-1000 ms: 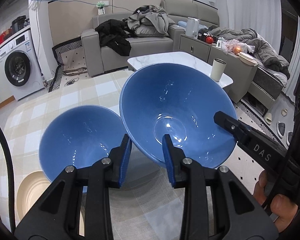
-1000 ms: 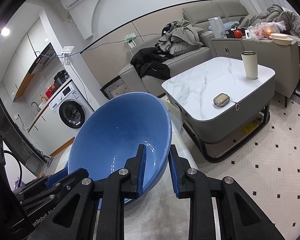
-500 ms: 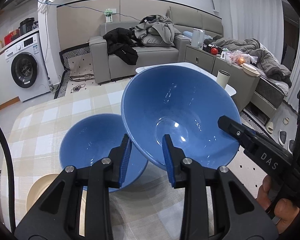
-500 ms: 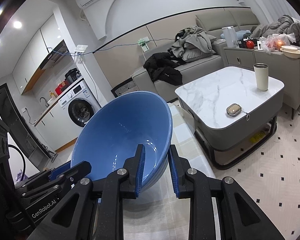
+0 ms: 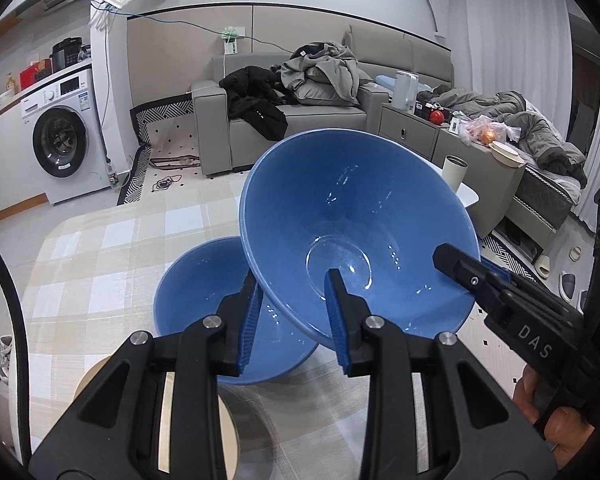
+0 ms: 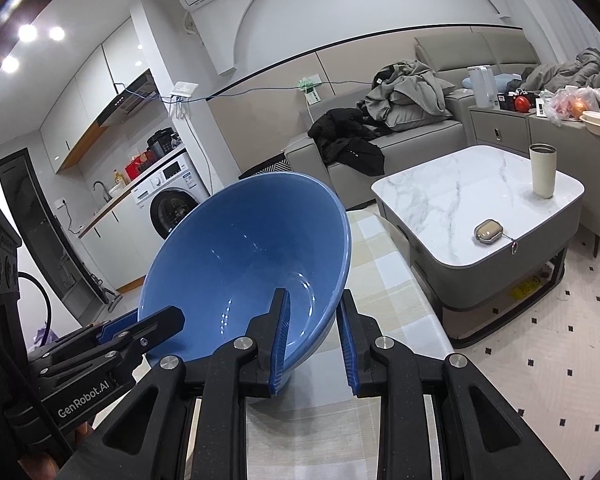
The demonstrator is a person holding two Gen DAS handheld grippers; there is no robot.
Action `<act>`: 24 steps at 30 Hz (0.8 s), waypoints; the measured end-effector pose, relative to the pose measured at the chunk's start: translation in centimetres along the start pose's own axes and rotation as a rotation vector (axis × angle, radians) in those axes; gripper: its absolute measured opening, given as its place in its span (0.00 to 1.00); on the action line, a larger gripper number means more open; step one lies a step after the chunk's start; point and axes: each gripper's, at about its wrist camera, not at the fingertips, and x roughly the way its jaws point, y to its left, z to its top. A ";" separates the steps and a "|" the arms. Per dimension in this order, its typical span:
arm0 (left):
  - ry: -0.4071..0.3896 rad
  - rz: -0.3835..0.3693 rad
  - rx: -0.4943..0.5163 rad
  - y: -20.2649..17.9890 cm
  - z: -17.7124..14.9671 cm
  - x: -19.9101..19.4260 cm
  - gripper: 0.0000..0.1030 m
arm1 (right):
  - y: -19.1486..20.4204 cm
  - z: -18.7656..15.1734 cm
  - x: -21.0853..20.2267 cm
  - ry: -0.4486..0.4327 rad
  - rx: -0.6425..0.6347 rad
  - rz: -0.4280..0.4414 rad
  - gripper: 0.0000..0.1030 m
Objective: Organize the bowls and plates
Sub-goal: 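Lift the nested blue bowls with both tools and carry them over the third blue bowl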
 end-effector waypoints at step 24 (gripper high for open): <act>0.040 0.061 -0.062 3.9 -1.7 -1.1 0.28 | 3.9 -1.5 2.9 0.072 -0.075 0.053 0.24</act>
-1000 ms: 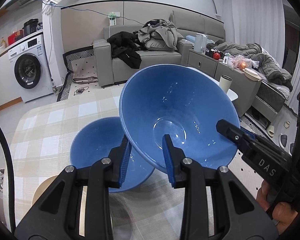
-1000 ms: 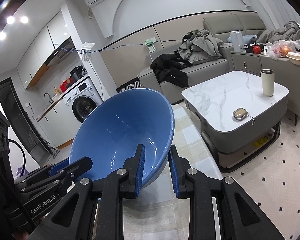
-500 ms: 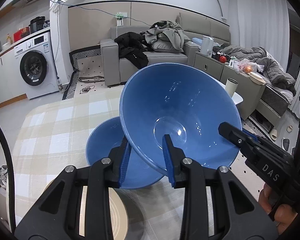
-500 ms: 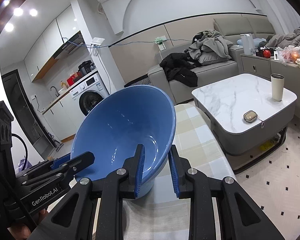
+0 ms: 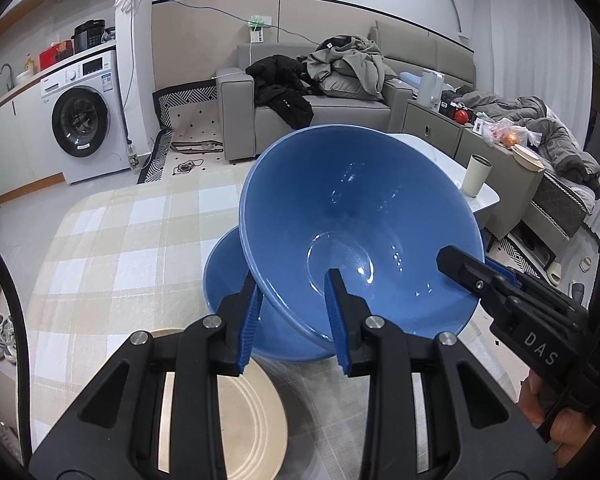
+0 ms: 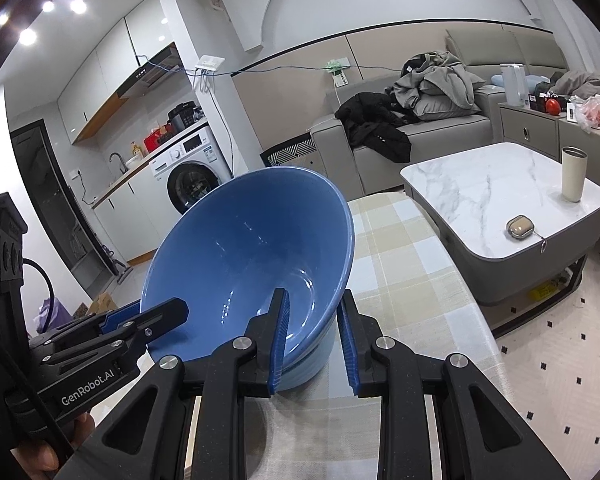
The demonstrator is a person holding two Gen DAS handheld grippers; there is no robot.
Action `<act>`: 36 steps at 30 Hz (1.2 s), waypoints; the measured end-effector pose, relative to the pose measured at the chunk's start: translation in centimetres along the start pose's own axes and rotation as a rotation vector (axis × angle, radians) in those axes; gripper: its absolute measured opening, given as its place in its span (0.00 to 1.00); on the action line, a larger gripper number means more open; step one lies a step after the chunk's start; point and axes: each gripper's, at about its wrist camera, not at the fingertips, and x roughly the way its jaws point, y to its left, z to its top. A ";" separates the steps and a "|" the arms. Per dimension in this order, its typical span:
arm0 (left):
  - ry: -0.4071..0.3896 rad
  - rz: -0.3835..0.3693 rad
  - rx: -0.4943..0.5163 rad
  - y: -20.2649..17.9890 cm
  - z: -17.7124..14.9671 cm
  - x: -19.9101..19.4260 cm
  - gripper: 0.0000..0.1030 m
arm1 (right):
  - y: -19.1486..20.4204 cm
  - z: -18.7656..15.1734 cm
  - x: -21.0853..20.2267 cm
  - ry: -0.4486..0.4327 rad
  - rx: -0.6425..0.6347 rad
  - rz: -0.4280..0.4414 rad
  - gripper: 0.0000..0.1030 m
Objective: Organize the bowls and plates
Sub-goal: 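Lift the nested blue bowls with both tools and carry them over the third blue bowl, then lower the held bowls into the third blue bowl with both tools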
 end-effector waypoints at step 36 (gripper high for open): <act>0.086 0.044 -0.073 6.4 -2.2 6.5 0.28 | 2.5 -2.2 4.3 0.091 0.003 0.016 0.25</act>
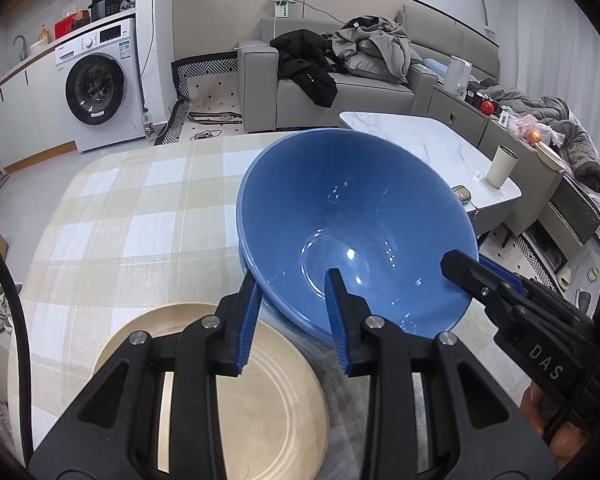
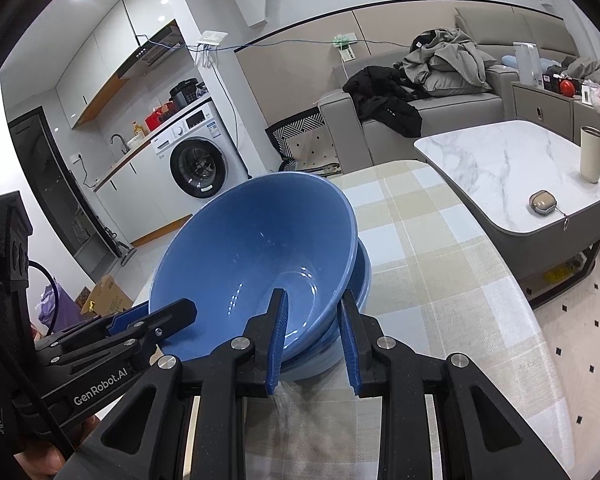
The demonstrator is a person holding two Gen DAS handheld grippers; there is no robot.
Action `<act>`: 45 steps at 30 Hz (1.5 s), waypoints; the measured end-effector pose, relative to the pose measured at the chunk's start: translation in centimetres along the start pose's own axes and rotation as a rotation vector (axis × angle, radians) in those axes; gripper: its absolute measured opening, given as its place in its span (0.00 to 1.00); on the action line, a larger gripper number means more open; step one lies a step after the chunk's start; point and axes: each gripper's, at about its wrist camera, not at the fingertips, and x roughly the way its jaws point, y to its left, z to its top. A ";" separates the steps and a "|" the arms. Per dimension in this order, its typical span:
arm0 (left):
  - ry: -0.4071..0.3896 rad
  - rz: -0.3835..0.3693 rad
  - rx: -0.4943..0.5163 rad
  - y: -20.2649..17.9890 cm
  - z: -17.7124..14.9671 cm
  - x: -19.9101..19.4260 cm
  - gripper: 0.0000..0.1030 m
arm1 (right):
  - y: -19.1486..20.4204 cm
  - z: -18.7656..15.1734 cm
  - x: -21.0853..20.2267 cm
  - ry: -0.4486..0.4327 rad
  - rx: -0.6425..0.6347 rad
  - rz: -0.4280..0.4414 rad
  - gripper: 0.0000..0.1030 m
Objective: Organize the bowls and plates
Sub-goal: 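Lower the held bowls into the third blue bowl with both tools, then open both tools and release the stacked blue bowls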
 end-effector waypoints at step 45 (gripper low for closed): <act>0.049 0.004 -0.023 3.9 -0.4 4.9 0.99 | -3.4 -0.4 1.3 -0.009 0.081 0.016 0.96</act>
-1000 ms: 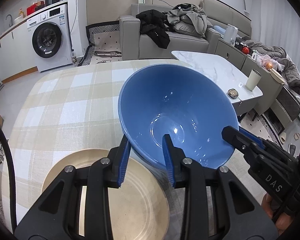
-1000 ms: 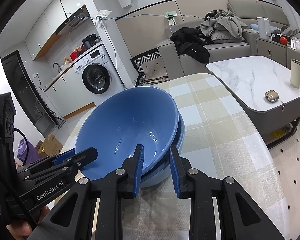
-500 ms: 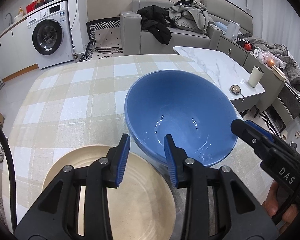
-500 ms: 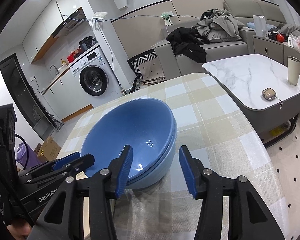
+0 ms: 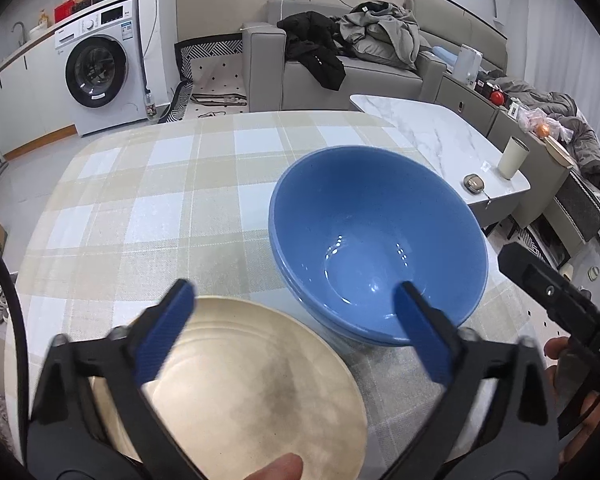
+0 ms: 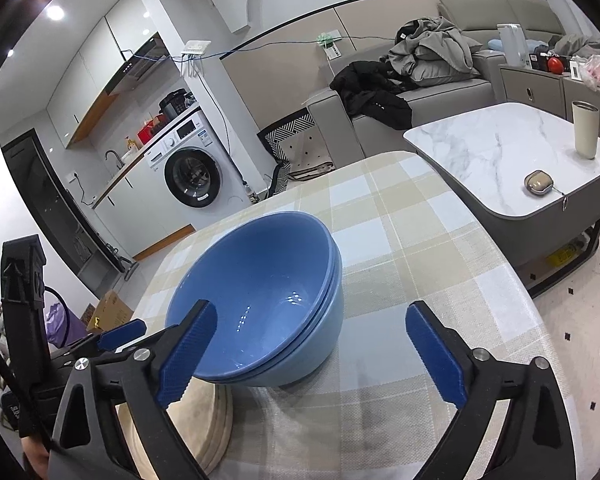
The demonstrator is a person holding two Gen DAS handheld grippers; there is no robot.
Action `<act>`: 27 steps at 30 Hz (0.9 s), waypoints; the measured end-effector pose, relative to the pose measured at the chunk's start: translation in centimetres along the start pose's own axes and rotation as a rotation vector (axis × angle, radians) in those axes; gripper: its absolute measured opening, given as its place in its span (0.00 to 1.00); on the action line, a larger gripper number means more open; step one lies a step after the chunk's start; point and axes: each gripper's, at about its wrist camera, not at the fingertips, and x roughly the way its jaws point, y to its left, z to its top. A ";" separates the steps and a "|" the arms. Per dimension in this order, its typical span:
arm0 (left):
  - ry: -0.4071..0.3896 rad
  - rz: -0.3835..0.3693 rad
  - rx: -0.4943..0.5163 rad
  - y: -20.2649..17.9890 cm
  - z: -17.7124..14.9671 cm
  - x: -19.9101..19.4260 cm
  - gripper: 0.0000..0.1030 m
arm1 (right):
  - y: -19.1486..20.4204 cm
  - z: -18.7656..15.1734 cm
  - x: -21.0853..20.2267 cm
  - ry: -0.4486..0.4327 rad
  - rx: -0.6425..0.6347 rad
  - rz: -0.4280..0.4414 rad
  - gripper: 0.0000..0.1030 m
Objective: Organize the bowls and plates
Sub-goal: 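Open both tools and release the stacked blue bowls, then close both tools on the rim of the stacked blue bowls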
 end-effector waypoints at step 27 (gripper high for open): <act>0.091 -0.096 -0.122 5.3 2.4 6.3 0.99 | -2.8 -0.1 2.7 0.039 0.062 -0.012 0.92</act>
